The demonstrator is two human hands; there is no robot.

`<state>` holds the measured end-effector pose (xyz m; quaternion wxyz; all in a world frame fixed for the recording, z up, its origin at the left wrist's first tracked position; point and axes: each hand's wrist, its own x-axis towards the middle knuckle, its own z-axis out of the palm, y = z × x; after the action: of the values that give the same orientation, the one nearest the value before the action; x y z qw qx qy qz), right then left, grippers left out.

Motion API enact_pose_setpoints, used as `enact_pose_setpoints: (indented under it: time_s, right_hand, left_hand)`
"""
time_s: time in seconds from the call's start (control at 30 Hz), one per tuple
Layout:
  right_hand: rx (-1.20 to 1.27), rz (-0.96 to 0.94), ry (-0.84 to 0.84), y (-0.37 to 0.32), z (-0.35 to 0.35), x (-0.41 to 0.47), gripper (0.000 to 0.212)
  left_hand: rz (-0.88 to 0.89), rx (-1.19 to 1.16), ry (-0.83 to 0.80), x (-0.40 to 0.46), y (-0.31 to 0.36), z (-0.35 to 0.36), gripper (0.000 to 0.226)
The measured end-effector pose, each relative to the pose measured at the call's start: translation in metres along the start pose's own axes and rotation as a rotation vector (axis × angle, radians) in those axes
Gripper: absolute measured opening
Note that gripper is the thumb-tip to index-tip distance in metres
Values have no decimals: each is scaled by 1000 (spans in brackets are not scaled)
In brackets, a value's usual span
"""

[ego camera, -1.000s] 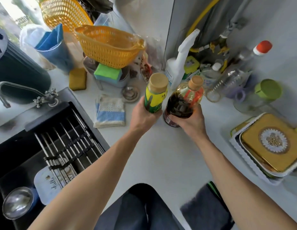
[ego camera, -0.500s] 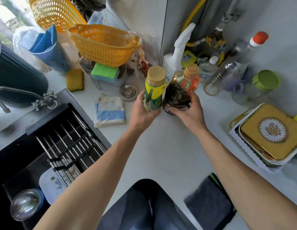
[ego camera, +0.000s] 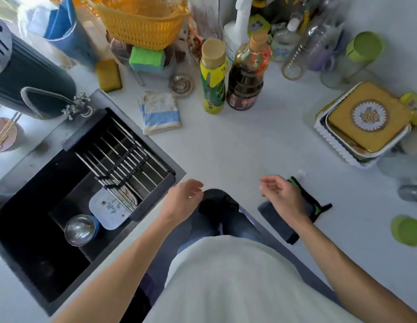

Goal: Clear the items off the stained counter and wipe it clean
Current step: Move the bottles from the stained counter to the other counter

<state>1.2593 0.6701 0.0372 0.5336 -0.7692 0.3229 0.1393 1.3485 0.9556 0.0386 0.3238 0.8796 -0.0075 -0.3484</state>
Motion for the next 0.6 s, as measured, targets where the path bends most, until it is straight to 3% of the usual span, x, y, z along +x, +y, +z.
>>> enact_pose_setpoints:
  time_s: [0.33,0.6]
  right_hand:
    - [-22,169,17,79,-12,-67,15]
    - [160,342,240,116,13,-127,15]
  left_hand:
    - [-54,222,-196,-32,-41,15,31]
    - [76,418,-361,-14,-53,22,29]
